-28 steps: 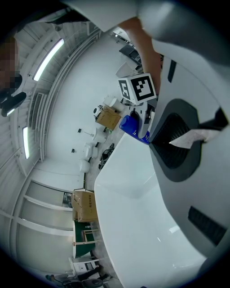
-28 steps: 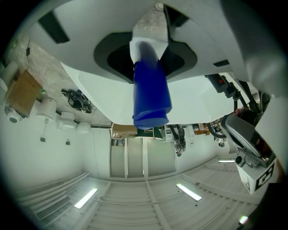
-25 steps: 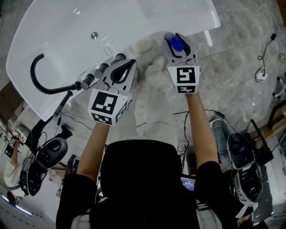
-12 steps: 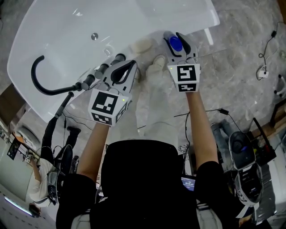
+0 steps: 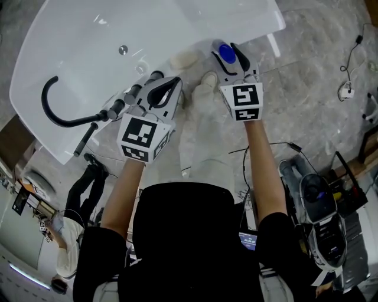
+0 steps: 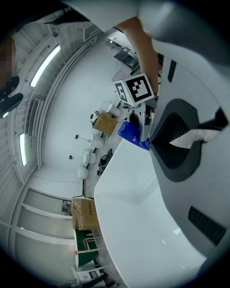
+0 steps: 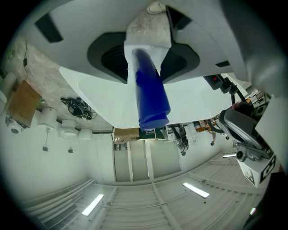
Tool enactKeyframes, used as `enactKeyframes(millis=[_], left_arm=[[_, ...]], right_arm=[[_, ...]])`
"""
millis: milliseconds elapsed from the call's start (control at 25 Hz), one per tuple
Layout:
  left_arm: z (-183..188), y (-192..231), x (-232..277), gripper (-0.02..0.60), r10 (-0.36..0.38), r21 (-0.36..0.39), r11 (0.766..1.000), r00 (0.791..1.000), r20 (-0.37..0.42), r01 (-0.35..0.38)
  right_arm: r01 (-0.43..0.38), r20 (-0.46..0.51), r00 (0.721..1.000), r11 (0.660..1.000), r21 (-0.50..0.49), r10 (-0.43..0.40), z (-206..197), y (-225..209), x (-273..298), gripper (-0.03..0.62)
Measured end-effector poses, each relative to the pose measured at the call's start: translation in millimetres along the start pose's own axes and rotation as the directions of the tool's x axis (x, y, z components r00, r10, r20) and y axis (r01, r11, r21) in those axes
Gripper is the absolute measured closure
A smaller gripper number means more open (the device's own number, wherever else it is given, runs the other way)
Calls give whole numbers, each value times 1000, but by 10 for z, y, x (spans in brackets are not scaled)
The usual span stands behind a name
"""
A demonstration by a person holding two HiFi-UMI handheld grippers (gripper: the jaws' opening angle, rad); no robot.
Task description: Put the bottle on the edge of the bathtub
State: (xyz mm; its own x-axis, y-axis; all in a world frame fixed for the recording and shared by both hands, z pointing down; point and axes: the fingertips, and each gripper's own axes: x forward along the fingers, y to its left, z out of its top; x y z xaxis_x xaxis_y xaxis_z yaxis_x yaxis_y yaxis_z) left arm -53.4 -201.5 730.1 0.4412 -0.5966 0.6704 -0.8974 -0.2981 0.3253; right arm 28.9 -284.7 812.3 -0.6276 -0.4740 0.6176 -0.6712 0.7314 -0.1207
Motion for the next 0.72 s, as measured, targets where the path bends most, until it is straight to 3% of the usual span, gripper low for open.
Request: enactKeyframes(millis=[520,720], left_arm=[[255,-67,-180,568,-9,61,998,1000,25,7],[383,-99,-391,568,-26,100,995,998,55,21]], right_arm=[[17,-34,999,1000,22,-17,-9,41,-412,376],[67,-42,997,997,36,-65,33,154,-632,377]])
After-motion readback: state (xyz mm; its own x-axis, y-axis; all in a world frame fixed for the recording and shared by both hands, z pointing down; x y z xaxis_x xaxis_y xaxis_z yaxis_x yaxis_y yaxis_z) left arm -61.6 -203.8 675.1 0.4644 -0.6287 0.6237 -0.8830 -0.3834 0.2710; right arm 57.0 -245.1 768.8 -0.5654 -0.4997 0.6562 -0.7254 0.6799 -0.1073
